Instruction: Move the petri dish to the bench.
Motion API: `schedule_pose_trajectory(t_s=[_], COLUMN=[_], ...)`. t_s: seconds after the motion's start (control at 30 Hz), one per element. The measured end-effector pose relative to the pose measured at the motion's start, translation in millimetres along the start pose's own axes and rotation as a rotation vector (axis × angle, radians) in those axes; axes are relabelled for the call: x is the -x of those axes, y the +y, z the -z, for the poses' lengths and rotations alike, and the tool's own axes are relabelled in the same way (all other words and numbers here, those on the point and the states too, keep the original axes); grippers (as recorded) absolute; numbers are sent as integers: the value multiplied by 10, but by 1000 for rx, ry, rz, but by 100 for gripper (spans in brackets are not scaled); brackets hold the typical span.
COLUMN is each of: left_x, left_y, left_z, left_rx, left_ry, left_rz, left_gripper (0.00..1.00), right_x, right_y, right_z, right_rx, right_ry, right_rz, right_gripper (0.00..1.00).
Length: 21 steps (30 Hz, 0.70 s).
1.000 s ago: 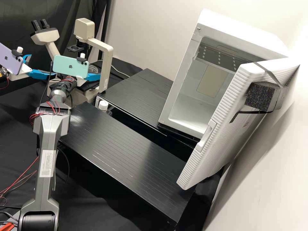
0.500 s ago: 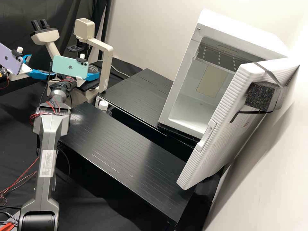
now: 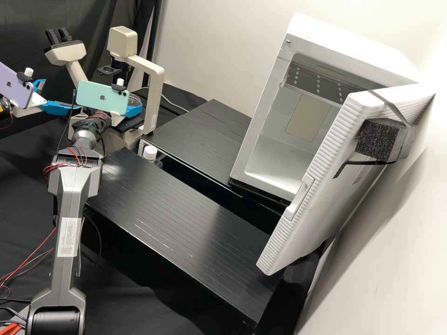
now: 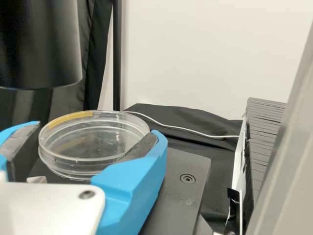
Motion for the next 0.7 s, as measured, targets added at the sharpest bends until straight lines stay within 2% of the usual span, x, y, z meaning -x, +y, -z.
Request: schedule_pose_trajectory(t_s=[0.13, 0.2, 0.37, 0.7], left_x=[0, 0, 0, 0], left_y=[0, 0, 0, 0], left_z=[0, 0, 0, 0], left_rx=[0, 0, 0, 0], left_ry=[0, 0, 0, 0], left_rz=[0, 0, 0, 0], left_gripper=[100, 100, 100, 100], right_x=[0, 0, 20, 267], right_y=[0, -5, -57, -1], right_z=[0, -6, -66, -63], right_rx=[0, -11, -1, -11], right_ry=[0, -2, 1, 47], right_rz=[0, 1, 2, 5], right_gripper=[0, 0, 0, 0])
